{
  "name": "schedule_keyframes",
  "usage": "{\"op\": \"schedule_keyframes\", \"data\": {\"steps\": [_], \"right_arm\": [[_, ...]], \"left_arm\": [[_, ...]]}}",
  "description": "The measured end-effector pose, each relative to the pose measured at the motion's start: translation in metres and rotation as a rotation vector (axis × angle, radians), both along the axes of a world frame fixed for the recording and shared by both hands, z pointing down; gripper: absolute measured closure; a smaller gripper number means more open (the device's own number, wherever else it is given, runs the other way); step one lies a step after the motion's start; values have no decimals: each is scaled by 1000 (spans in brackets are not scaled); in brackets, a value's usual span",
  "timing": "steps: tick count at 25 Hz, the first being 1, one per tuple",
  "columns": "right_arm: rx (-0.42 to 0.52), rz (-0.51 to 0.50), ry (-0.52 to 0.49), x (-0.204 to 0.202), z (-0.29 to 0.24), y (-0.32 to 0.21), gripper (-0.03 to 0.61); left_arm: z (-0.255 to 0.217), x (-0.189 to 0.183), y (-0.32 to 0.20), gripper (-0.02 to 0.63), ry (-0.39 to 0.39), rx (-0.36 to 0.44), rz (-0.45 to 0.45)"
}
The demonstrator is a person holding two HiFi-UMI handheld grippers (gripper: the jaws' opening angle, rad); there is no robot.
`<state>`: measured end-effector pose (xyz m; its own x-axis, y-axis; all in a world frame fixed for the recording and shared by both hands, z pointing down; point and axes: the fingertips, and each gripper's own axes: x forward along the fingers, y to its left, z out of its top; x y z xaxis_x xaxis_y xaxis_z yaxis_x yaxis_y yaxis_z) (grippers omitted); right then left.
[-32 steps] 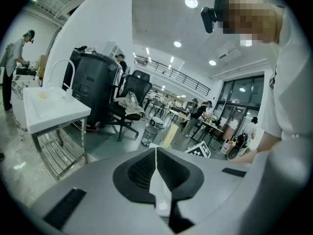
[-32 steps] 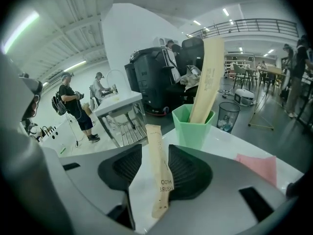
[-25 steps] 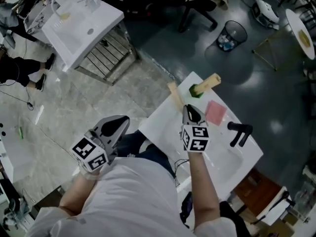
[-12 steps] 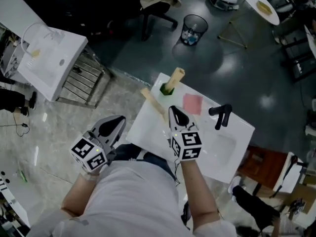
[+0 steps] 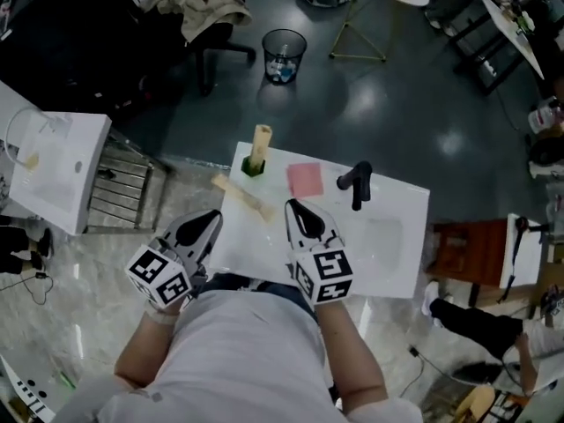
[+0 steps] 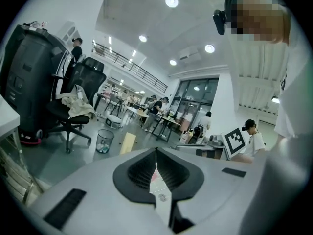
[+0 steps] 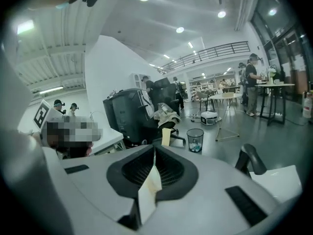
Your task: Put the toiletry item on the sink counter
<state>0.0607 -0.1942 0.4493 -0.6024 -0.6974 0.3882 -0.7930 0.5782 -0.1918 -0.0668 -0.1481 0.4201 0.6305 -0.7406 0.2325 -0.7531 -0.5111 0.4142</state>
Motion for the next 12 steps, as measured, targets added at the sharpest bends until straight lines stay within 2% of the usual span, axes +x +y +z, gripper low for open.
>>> {"op": "schedule_keyframes", "data": {"steps": [12], "right_arm": [[64,184,-46,59,-29,27,551]], "left_arm": [[1,54,-15,595,28,14,198]]}}
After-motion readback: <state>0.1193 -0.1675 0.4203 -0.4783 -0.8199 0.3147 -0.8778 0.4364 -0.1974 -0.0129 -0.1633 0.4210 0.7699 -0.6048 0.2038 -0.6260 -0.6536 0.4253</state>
